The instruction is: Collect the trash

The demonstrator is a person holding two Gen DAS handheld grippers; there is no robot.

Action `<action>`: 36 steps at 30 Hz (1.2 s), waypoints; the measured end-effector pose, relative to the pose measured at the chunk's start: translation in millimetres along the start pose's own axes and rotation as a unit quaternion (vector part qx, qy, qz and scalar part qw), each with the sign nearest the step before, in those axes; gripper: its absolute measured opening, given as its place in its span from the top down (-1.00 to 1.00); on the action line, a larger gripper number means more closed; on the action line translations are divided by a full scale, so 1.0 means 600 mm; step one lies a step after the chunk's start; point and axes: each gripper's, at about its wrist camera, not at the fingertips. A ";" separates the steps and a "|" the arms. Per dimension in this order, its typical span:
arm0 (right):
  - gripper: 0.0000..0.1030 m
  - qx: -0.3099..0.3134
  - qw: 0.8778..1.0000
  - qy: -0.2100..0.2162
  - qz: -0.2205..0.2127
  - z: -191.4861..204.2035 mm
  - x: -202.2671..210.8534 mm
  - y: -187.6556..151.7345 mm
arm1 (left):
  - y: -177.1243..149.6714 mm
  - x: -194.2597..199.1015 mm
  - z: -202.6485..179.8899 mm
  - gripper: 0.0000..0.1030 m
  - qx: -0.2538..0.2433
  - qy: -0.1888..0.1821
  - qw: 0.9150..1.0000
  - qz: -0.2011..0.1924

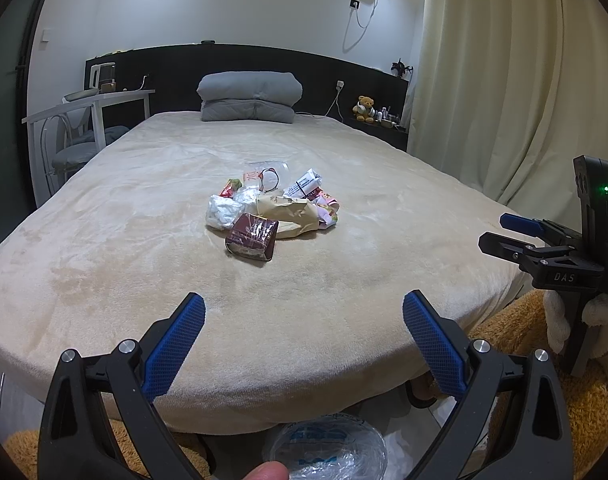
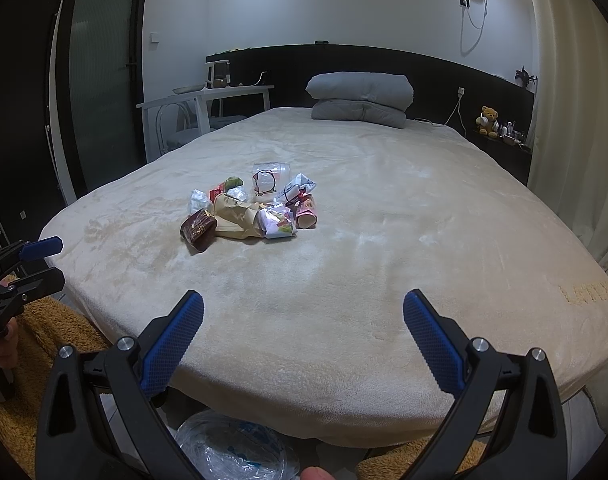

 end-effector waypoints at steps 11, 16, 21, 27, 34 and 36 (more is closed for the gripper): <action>-0.92 0.001 1.000 0.000 0.000 0.001 0.000 0.000 | 0.000 0.000 -0.001 -0.88 0.000 0.000 1.000 -0.001; -0.92 0.000 1.000 0.002 0.000 -0.001 -0.003 -0.001 | 0.000 0.000 -0.001 -0.88 0.000 0.000 1.000 0.000; -0.92 -0.002 1.000 0.009 0.000 -0.007 -0.001 -0.001 | -0.001 0.000 -0.003 -0.88 0.001 -0.002 1.000 0.000; -0.92 -0.003 1.000 0.013 0.005 -0.008 0.002 0.004 | -0.002 -0.002 -0.002 -0.88 0.005 -0.006 1.000 0.004; -0.92 -0.010 0.999 0.029 0.017 -0.015 -0.006 0.016 | 0.006 -0.005 0.006 -0.88 0.021 -0.017 1.000 0.014; -0.92 -0.016 0.999 0.040 0.017 -0.019 -0.010 0.024 | 0.010 -0.008 0.010 -0.88 0.025 -0.019 0.999 0.017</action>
Point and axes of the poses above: each gripper's, at about its wrist camera, not at the fingertips, and x roughly against the way its jaws point, z to its left, y to its top, and after that the axes turned 4 degrees about x, right-handed
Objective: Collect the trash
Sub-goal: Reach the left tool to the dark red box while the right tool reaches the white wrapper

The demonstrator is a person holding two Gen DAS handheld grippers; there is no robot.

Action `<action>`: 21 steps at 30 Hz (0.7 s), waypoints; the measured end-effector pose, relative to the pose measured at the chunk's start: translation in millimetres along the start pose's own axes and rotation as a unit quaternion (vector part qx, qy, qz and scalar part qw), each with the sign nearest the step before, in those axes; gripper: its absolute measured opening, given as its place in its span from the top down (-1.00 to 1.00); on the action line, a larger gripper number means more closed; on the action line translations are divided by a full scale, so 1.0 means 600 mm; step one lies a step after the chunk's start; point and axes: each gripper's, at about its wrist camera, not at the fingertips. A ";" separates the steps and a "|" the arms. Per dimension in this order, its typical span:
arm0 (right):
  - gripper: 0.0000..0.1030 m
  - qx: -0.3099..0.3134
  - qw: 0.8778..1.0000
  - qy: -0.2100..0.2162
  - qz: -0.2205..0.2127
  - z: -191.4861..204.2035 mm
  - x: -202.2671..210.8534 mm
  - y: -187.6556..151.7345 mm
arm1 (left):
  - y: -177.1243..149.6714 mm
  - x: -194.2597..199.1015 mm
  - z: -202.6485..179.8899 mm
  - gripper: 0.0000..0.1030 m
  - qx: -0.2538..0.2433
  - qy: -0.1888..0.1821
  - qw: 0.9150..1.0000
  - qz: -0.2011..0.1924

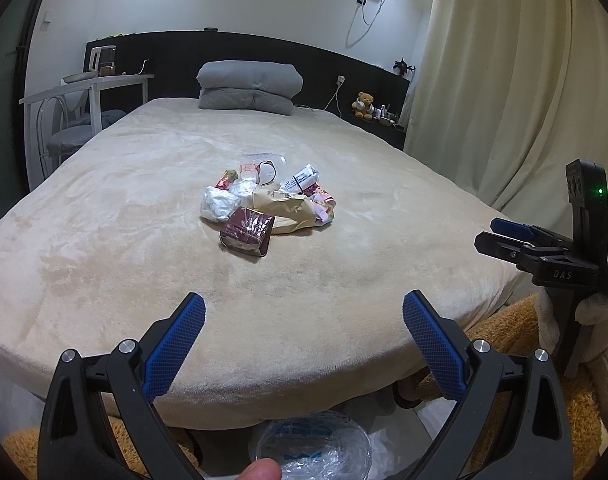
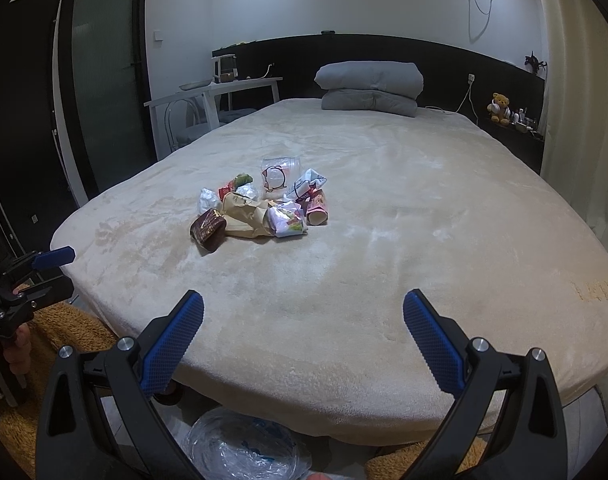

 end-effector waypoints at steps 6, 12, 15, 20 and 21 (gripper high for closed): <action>-0.92 0.001 1.000 0.024 0.005 -0.012 -0.026 0.036 | 0.026 -0.017 0.012 -0.88 0.003 -0.005 1.000 0.011; -0.92 0.021 0.999 0.038 0.014 -0.018 -0.073 0.080 | 0.062 -0.060 0.037 -0.88 0.008 -0.008 0.999 0.037; -0.92 0.028 0.998 0.049 0.025 -0.021 -0.104 0.098 | 0.078 -0.087 0.049 -0.88 0.003 -0.002 0.999 0.053; -0.92 0.031 0.996 0.068 0.047 -0.031 -0.166 0.126 | 0.103 -0.134 0.066 -0.88 -0.010 0.000 0.996 0.083; -0.92 0.031 0.996 0.072 0.050 -0.035 -0.179 0.132 | 0.108 -0.146 0.069 -0.88 -0.013 0.000 0.996 0.090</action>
Point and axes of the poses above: each gripper's, at about its wrist camera, not at the fingertips, and x roughly against the way its jaws point, z to its left, y to its top, and after that the axes turned 4 degrees about x, right-handed
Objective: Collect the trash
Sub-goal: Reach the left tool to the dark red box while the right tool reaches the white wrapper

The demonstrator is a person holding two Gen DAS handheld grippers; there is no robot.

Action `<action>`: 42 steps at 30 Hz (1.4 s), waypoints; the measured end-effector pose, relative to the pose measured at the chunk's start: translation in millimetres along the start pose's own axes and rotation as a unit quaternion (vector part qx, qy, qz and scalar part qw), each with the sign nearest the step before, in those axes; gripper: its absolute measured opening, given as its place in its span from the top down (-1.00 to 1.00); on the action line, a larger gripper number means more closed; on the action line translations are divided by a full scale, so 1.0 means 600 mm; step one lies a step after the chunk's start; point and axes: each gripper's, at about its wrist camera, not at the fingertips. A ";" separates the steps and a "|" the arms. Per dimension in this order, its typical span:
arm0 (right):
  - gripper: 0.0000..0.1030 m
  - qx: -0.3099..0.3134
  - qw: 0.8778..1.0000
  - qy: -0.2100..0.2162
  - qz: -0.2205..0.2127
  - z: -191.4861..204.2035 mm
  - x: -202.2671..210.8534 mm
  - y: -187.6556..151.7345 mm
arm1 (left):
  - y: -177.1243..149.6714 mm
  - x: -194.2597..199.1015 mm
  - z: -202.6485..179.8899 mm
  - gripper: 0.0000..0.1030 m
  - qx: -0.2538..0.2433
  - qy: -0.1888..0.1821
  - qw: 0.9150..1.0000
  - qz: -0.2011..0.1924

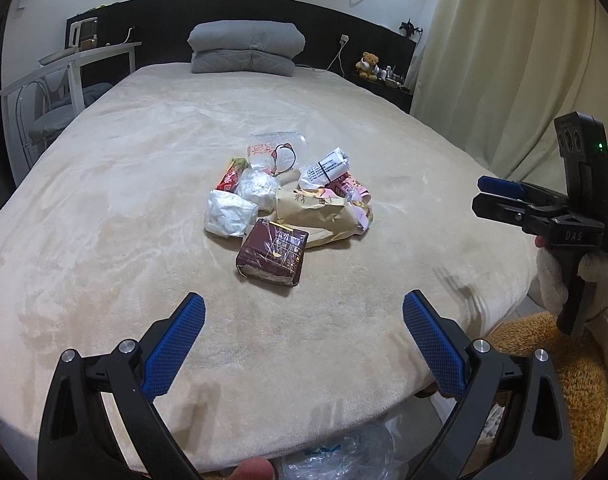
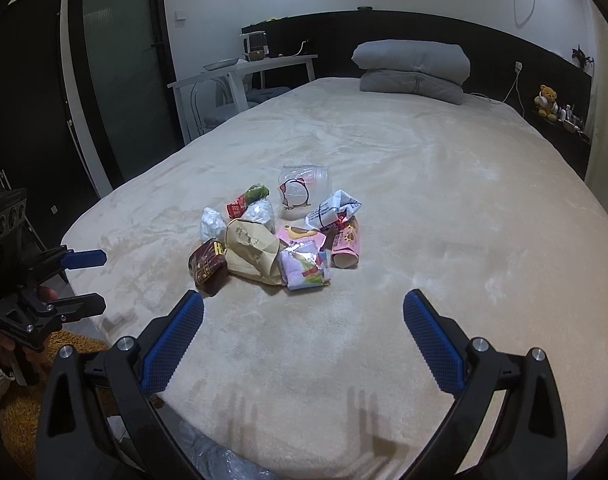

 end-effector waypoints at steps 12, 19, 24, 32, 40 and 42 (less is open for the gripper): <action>-0.92 -0.014 0.999 0.019 0.030 -0.076 -0.143 0.071 | 0.054 -0.121 0.040 -0.86 -0.023 0.003 0.997 0.071; -0.89 -0.013 0.998 0.035 0.051 -0.101 -0.227 0.093 | 0.068 -0.176 0.050 -0.86 -0.030 -0.003 0.995 0.100; -0.72 -0.021 0.996 0.061 0.067 -0.113 -0.274 0.103 | 0.066 -0.195 0.046 -0.85 -0.043 -0.013 0.992 0.115; -0.03 0.010 0.995 0.061 0.076 -0.097 -0.303 0.110 | 0.058 -0.222 0.054 -0.17 -0.060 -0.004 0.989 0.132; 0.14 0.022 0.996 0.049 0.067 -0.090 -0.294 0.109 | 0.056 -0.211 0.056 -0.17 -0.060 -0.003 0.991 0.120; 0.15 0.024 0.997 0.045 0.058 -0.089 -0.283 0.111 | 0.058 -0.205 0.057 -0.17 -0.057 -0.001 0.992 0.115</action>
Point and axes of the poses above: each gripper's, at about its wrist camera, not at the fingertips, and x roughly against the way its jaws point, z to its left, y to its top, and after that the axes turned 4 degrees about x, right-handed
